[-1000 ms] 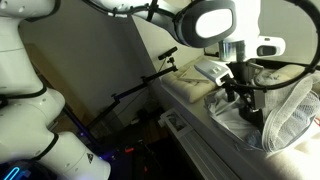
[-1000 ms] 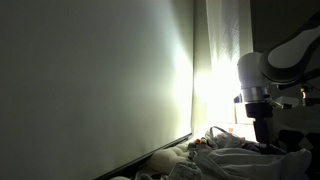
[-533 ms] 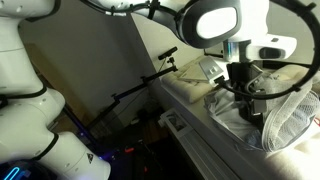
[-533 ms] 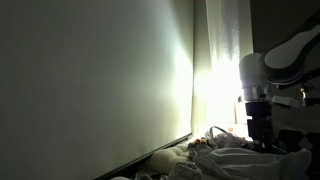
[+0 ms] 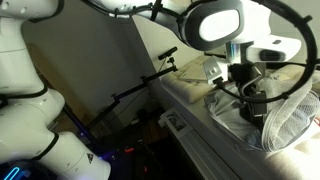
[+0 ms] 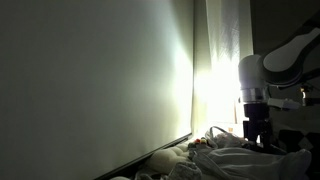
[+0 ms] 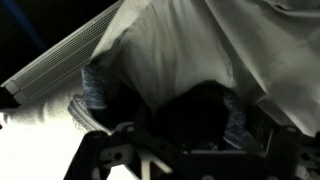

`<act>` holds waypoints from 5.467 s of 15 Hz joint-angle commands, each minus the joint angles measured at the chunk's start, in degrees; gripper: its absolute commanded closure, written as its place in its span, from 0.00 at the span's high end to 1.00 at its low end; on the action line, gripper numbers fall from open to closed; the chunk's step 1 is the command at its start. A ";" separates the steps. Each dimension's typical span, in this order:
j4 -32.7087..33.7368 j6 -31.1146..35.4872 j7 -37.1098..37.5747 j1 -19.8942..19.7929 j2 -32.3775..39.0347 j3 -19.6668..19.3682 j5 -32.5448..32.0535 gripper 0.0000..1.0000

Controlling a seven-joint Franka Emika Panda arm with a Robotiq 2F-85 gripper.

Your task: Take the pair of socks out of the bag then move the bag slightly forward

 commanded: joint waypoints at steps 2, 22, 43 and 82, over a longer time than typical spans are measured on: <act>1.43 2.47 5.64 2.42 1.36 -2.09 -1.63 1.00; 4.76 0.83 5.98 4.11 3.95 -2.76 -3.79 0.18; 6.23 -30.31 -34.45 0.38 -10.53 5.60 10.45 0.06; 4.14 -12.18 6.52 5.48 -10.07 -2.50 -22.47 0.05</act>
